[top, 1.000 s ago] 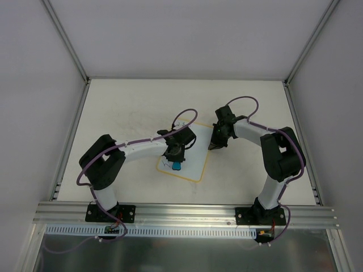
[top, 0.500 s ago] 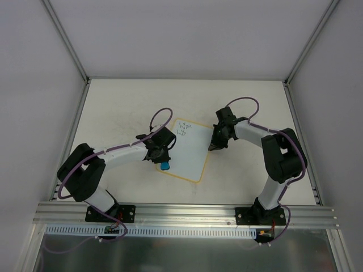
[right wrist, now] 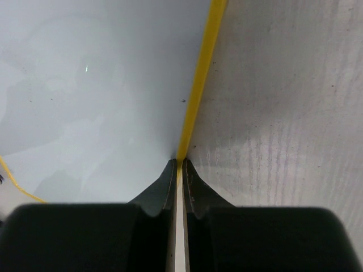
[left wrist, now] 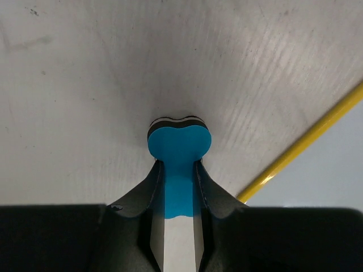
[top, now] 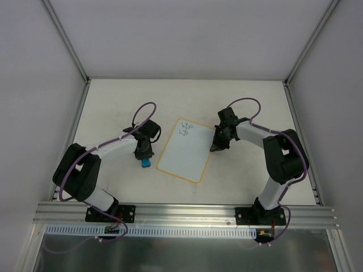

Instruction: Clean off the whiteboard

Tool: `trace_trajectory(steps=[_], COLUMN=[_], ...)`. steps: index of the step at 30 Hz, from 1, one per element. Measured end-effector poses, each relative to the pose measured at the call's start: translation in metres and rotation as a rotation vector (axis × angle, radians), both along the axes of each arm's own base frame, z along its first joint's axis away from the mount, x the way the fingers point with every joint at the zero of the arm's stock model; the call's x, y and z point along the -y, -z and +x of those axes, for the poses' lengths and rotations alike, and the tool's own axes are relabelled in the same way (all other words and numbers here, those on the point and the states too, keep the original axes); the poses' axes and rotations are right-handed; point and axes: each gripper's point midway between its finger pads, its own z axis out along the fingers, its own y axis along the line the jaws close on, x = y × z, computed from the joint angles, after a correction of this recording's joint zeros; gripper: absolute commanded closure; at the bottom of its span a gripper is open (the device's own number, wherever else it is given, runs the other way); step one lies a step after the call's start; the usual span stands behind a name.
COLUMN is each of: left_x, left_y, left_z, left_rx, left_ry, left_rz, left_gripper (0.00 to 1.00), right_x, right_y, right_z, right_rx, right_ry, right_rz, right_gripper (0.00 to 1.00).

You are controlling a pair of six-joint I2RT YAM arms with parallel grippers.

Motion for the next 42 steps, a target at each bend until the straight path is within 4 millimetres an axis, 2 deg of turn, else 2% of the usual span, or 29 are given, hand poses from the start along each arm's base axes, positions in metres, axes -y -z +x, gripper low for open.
trace_trajectory(steps=[3,5,11,14,17,21,24,27,34,37,42], left_x=[-0.005,-0.002,0.033,0.053,0.077,0.101,0.11,0.111,0.113,0.11,0.106], left_y=[-0.004,-0.011,-0.052,-0.061,-0.056,-0.036,-0.019,-0.007,-0.004,-0.003,-0.003], left_z=[-0.004,0.001,0.041,0.061,0.079,0.086,0.084,0.08,0.073,0.059,0.02], left_rx=[-0.022,-0.015,0.092,0.124,0.119,0.077,0.037,0.006,0.014,0.02,0.006], left_ry=[0.035,0.06,0.151,0.194,0.25,0.311,0.337,0.35,0.362,0.353,0.366], left_rz=[0.028,0.029,-0.068,-0.101,-0.113,-0.111,-0.109,-0.093,-0.099,-0.11,-0.123], left_gripper=[1.0,1.0,1.0,1.0,1.0,1.0,1.0,1.0,1.0,1.0,1.0], right_x=[0.003,0.003,0.004,0.004,0.004,0.004,0.003,0.001,-0.002,-0.004,-0.011], right_y=[0.0,0.0,0.0,0.0,0.0,-0.001,-0.001,-0.001,-0.001,-0.001,0.0], right_z=[0.001,0.001,0.001,0.001,0.001,0.0,0.0,-0.001,-0.003,-0.005,-0.015], right_rx=[0.004,0.006,0.014,0.018,0.02,0.021,0.02,0.017,0.031,0.03,0.019], right_ry=[-0.004,-0.012,-0.036,-0.048,-0.057,-0.071,-0.083,-0.096,-0.134,-0.151,-0.184], right_rz=[-0.008,-0.01,-0.014,-0.015,-0.016,-0.022,-0.03,-0.036,-0.064,-0.066,-0.056], right_gripper=[0.95,0.95,0.95,0.94,0.94,0.94,0.94,0.94,0.94,0.93,0.92])
